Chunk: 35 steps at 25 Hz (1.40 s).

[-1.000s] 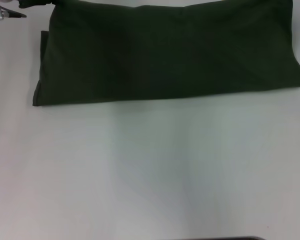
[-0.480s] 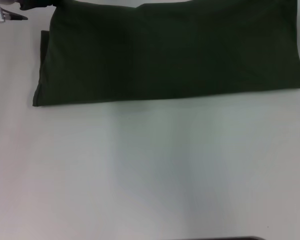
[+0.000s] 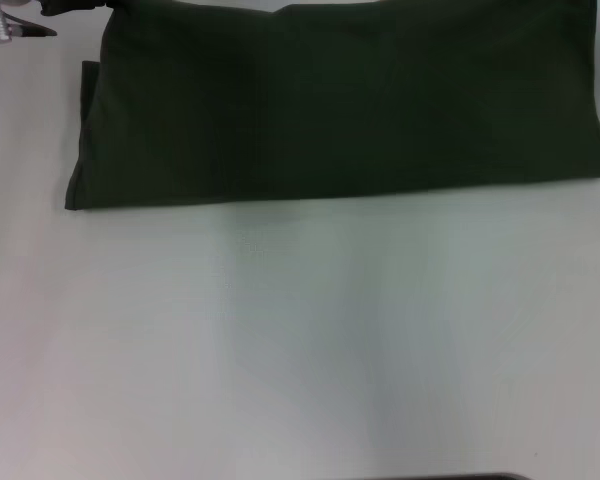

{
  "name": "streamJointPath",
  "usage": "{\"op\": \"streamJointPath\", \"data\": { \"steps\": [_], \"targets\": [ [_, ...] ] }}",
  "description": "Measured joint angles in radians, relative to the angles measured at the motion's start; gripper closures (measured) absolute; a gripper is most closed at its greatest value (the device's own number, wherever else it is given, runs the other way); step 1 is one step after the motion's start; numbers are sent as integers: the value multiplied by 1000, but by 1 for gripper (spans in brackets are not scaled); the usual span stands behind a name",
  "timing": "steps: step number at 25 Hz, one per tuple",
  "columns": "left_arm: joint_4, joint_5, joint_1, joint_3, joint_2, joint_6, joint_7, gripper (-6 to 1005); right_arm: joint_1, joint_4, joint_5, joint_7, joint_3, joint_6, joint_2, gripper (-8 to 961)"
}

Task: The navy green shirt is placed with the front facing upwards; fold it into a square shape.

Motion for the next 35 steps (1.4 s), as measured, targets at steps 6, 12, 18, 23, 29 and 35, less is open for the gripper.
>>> {"op": "streamJointPath", "data": {
  "steps": [6,12,18,23,29,35],
  "targets": [
    [-14,-14,18,-4,5,4,7,947,-3,2,-44,44,-6,-55,-27,894],
    [-18,-11,21,-5,7,23,2,772,7,-1,-128,71,-6,-30,-29,784],
    [-33,-13,28,-4,5,40,2,526,15,-15,-155,97,-8,-47,-43,548],
    [-47,-15,39,-7,1,53,2,277,15,-42,-153,97,-2,-114,-47,345],
    [-77,-17,50,-7,-3,84,6,248,4,-65,-114,79,10,-205,-53,169],
    [-192,-160,135,-8,1,222,81,233,-111,-203,106,-11,62,-409,-19,50]
  ]
}}
